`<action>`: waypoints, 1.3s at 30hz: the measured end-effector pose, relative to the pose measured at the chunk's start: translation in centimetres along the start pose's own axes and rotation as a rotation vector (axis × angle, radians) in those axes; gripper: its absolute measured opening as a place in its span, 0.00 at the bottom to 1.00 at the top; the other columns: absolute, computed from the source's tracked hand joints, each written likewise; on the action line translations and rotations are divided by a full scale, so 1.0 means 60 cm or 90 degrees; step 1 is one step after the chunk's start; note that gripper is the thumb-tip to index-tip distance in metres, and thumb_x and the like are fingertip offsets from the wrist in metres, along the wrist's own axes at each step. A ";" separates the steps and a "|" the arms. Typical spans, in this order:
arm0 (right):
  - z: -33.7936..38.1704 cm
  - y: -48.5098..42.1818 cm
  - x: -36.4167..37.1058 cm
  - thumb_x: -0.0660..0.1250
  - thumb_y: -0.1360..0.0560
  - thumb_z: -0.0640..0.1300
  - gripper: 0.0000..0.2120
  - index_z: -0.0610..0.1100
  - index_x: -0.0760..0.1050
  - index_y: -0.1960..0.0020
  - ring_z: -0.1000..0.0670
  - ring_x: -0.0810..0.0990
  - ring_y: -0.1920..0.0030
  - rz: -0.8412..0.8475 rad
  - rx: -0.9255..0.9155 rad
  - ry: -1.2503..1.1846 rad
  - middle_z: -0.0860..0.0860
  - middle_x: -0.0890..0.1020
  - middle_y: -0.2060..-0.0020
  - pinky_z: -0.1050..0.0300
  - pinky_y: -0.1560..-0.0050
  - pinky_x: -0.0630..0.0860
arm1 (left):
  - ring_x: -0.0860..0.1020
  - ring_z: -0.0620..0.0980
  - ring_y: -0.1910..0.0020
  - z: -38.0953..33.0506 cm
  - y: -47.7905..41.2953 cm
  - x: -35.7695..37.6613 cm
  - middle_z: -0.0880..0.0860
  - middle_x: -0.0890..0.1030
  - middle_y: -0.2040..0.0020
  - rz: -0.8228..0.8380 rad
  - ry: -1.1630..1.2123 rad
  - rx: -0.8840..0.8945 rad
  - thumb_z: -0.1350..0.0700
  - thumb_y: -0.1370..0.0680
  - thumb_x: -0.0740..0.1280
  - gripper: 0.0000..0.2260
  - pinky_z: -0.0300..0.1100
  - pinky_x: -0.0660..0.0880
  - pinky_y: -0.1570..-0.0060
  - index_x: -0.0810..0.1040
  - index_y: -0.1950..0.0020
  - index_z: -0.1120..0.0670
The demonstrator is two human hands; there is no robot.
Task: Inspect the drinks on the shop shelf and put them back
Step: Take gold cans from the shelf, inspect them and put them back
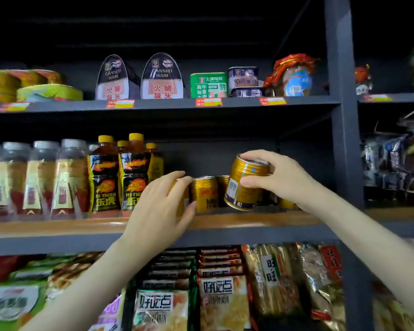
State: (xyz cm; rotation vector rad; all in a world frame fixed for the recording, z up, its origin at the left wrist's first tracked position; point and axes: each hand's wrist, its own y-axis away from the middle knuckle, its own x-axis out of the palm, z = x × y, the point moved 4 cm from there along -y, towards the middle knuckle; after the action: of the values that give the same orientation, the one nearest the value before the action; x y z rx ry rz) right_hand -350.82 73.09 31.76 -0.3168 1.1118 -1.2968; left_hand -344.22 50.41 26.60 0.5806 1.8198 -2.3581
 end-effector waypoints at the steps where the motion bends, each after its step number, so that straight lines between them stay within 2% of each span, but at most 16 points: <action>1: -0.006 -0.018 0.002 0.76 0.30 0.48 0.21 0.61 0.76 0.41 0.55 0.77 0.43 0.011 0.019 0.028 0.58 0.77 0.42 0.56 0.44 0.76 | 0.76 0.58 0.40 0.012 -0.005 0.007 0.57 0.77 0.37 0.006 -0.002 0.004 0.45 0.23 0.58 0.22 0.51 0.74 0.42 0.75 0.36 0.58; 6: -0.035 -0.074 0.022 0.73 0.27 0.46 0.20 0.55 0.73 0.36 0.53 0.74 0.44 0.111 0.112 0.135 0.54 0.76 0.42 0.61 0.51 0.74 | 0.75 0.58 0.39 0.048 -0.029 0.039 0.58 0.76 0.37 0.025 -0.018 0.017 0.42 0.23 0.57 0.24 0.54 0.71 0.37 0.76 0.35 0.56; 8: -0.054 -0.085 0.035 0.73 0.26 0.45 0.21 0.54 0.73 0.36 0.54 0.72 0.42 0.155 0.131 0.218 0.54 0.75 0.39 0.61 0.49 0.70 | 0.75 0.58 0.38 0.048 -0.037 0.051 0.57 0.77 0.37 0.031 -0.025 0.039 0.41 0.22 0.56 0.24 0.54 0.67 0.34 0.76 0.35 0.56; 10: -0.075 -0.087 0.042 0.72 0.26 0.45 0.21 0.55 0.73 0.36 0.54 0.72 0.41 0.177 0.162 0.222 0.54 0.74 0.37 0.60 0.47 0.69 | 0.75 0.57 0.37 0.043 -0.042 0.060 0.56 0.78 0.39 0.032 -0.034 0.059 0.41 0.22 0.55 0.25 0.57 0.64 0.31 0.77 0.36 0.55; 12: -0.087 -0.084 0.045 0.71 0.25 0.46 0.20 0.56 0.72 0.35 0.52 0.73 0.42 0.187 0.192 0.186 0.53 0.74 0.37 0.61 0.52 0.71 | 0.74 0.57 0.35 0.039 -0.046 0.066 0.55 0.79 0.40 0.012 -0.051 0.069 0.41 0.22 0.56 0.24 0.62 0.59 0.29 0.78 0.38 0.55; 13: -0.091 -0.084 0.045 0.70 0.24 0.46 0.20 0.55 0.71 0.34 0.51 0.74 0.41 0.194 0.191 0.202 0.52 0.74 0.37 0.60 0.51 0.72 | 0.73 0.57 0.34 0.038 -0.048 0.067 0.55 0.80 0.41 0.002 -0.055 0.068 0.41 0.22 0.56 0.23 0.64 0.56 0.29 0.79 0.39 0.55; 15: -0.096 -0.090 0.043 0.67 0.23 0.47 0.23 0.53 0.67 0.29 0.48 0.70 0.34 0.209 0.150 0.348 0.50 0.70 0.31 0.56 0.39 0.71 | 0.72 0.58 0.32 0.038 -0.053 0.069 0.55 0.80 0.41 -0.013 -0.053 0.057 0.40 0.22 0.57 0.23 0.64 0.52 0.28 0.79 0.40 0.54; 16: -0.095 -0.092 0.043 0.67 0.22 0.46 0.25 0.51 0.66 0.27 0.47 0.66 0.29 0.211 0.124 0.426 0.50 0.65 0.27 0.53 0.33 0.67 | 0.72 0.58 0.32 0.037 -0.055 0.070 0.55 0.80 0.41 -0.017 -0.050 0.050 0.40 0.22 0.57 0.23 0.64 0.51 0.28 0.79 0.40 0.54; 18: -0.092 -0.092 0.042 0.66 0.22 0.42 0.27 0.49 0.63 0.25 0.45 0.60 0.25 0.213 0.096 0.507 0.50 0.58 0.24 0.52 0.28 0.60 | 0.71 0.57 0.32 0.034 -0.059 0.074 0.55 0.80 0.41 -0.020 -0.042 0.043 0.40 0.22 0.56 0.24 0.63 0.50 0.28 0.79 0.40 0.55; 20: -0.090 -0.089 0.040 0.65 0.22 0.39 0.27 0.48 0.62 0.25 0.45 0.65 0.28 0.223 0.076 0.548 0.49 0.63 0.27 0.53 0.32 0.66 | 0.72 0.58 0.32 0.029 -0.062 0.078 0.55 0.80 0.41 -0.023 -0.038 0.044 0.40 0.22 0.56 0.24 0.62 0.50 0.28 0.79 0.40 0.55; 22: -0.090 -0.084 0.039 0.63 0.21 0.38 0.27 0.48 0.61 0.25 0.47 0.72 0.35 0.220 0.070 0.592 0.48 0.70 0.31 0.54 0.42 0.74 | 0.72 0.58 0.33 0.023 -0.063 0.082 0.55 0.80 0.42 -0.023 -0.042 0.053 0.40 0.22 0.56 0.24 0.62 0.50 0.28 0.79 0.40 0.55; 25: -0.096 -0.085 0.041 0.61 0.21 0.37 0.24 0.46 0.63 0.26 0.45 0.78 0.44 0.210 0.048 0.690 0.46 0.75 0.36 0.52 0.50 0.78 | 0.74 0.57 0.34 0.019 -0.065 0.090 0.55 0.80 0.42 -0.005 -0.049 0.073 0.40 0.23 0.56 0.24 0.62 0.52 0.29 0.79 0.40 0.54; 29: -0.105 -0.100 0.050 0.60 0.22 0.34 0.20 0.42 0.67 0.31 0.44 0.79 0.52 0.219 0.036 0.726 0.44 0.78 0.47 0.50 0.57 0.78 | 0.76 0.56 0.37 0.018 -0.063 0.103 0.53 0.81 0.42 0.036 -0.040 0.088 0.38 0.22 0.53 0.25 0.59 0.54 0.30 0.79 0.40 0.53; 33: -0.108 -0.119 0.056 0.62 0.22 0.34 0.12 0.39 0.71 0.39 0.47 0.75 0.58 0.242 0.053 0.704 0.46 0.74 0.57 0.56 0.65 0.70 | 0.75 0.53 0.37 0.018 -0.059 0.105 0.50 0.79 0.41 0.049 0.018 0.056 0.35 0.21 0.49 0.27 0.55 0.53 0.29 0.77 0.38 0.51; 36: -0.119 -0.135 0.062 0.59 0.22 0.30 0.16 0.39 0.72 0.36 0.47 0.75 0.57 0.244 0.068 0.719 0.44 0.75 0.54 0.57 0.62 0.70 | 0.75 0.52 0.37 0.016 -0.055 0.106 0.50 0.79 0.40 0.073 -0.007 0.062 0.35 0.22 0.52 0.28 0.55 0.53 0.28 0.76 0.36 0.52; 39: -0.139 -0.149 0.074 0.57 0.23 0.27 0.20 0.37 0.69 0.32 0.43 0.79 0.48 0.247 0.075 0.748 0.41 0.78 0.45 0.56 0.58 0.71 | 0.76 0.52 0.38 0.014 -0.049 0.106 0.51 0.79 0.40 0.085 -0.041 0.068 0.36 0.22 0.54 0.27 0.55 0.55 0.28 0.77 0.36 0.53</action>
State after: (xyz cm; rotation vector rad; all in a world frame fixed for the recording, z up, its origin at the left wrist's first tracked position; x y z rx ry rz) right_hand -363.34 69.60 32.24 0.8336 1.9179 -1.1547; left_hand -351.19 51.36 27.19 0.6109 1.5848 -2.3676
